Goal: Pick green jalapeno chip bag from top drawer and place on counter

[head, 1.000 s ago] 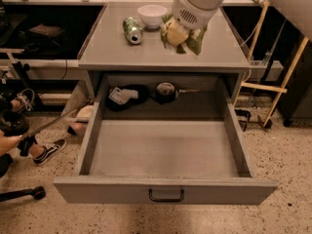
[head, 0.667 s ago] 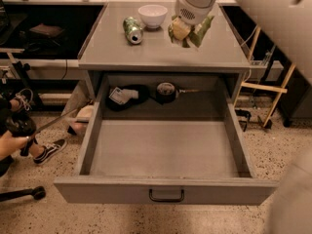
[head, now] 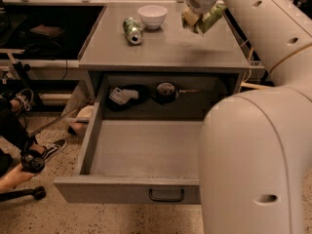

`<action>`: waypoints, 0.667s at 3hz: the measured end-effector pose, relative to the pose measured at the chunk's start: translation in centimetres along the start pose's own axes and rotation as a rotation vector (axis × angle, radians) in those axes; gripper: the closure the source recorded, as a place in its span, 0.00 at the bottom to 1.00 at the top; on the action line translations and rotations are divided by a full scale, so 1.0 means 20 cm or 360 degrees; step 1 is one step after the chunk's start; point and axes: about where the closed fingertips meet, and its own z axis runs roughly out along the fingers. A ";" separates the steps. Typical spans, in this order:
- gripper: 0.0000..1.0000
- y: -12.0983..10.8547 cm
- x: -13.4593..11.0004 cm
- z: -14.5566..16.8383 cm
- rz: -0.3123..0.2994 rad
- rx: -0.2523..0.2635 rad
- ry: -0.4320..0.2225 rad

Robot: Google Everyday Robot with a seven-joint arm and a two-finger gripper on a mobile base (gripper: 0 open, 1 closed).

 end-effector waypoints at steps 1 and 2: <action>1.00 -0.17 0.09 0.07 0.0166 0.0069 -0.0027; 1.00 -0.21 0.24 0.19 0.0288 0.0018 -0.0055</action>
Offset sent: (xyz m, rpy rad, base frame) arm 0.0434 -0.1015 -0.0482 0.2315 -0.0052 -0.1772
